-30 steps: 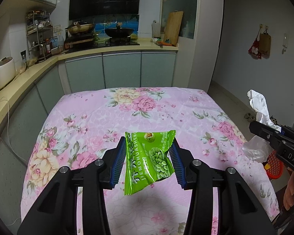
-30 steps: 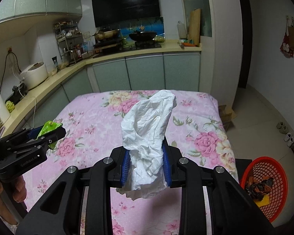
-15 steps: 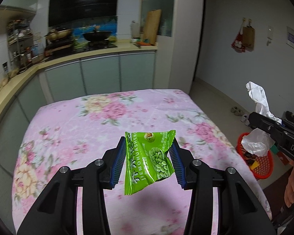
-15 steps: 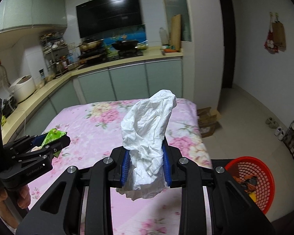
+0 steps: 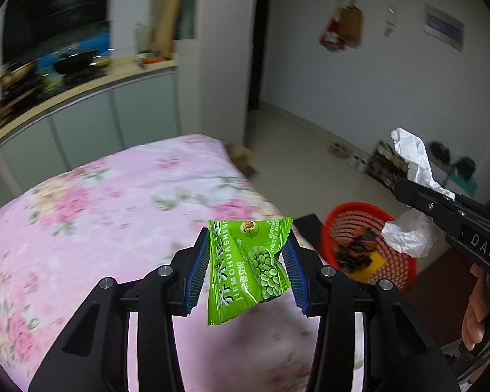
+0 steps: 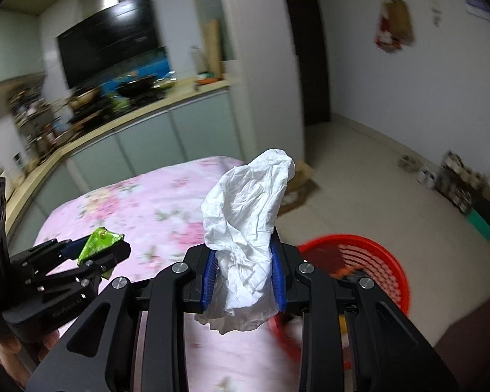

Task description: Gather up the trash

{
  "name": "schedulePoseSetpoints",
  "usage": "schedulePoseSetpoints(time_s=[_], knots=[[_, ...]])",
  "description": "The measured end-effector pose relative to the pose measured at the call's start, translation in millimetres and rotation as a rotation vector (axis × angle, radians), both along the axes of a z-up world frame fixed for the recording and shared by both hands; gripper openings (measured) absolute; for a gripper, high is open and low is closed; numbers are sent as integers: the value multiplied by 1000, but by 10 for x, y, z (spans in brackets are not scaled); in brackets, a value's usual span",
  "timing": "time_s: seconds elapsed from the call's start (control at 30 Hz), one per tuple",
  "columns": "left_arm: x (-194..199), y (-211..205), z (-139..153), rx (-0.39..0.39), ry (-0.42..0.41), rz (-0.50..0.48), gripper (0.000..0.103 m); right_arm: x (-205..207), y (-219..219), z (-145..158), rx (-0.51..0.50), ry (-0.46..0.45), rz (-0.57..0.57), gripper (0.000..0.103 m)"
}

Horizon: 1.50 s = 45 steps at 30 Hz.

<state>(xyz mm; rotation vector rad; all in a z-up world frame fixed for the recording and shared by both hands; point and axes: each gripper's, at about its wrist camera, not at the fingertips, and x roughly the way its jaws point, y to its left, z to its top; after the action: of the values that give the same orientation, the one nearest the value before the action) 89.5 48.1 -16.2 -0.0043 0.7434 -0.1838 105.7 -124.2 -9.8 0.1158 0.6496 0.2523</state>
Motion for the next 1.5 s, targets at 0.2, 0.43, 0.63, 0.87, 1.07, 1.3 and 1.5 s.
schedulePoseSetpoints(time_s=[0.2,0.43,0.63,0.87,1.07,1.3,1.5], knots=[[329,-654,-263,10,71,-140,43,181,-489,-282,34,95,-141,28],[628,-1137,-622,-13,176,-239,43,353,-829,-610,102,205,-220,29],[733,-1322,-827,-42,235,-278,47,486,-979,-712,230,273,-222,63],[747,-1261,-839,-110,234,-268,78,441,-1088,-673,291,266,-223,70],[653,-1075,-680,-107,194,-229,84,281,-1071,-528,283,221,-223,70],[313,-699,-345,5,52,-53,86,-51,-802,-316,135,109,-201,86],[-153,-392,-59,89,-72,80,92,-328,-500,-206,40,32,-150,93]])
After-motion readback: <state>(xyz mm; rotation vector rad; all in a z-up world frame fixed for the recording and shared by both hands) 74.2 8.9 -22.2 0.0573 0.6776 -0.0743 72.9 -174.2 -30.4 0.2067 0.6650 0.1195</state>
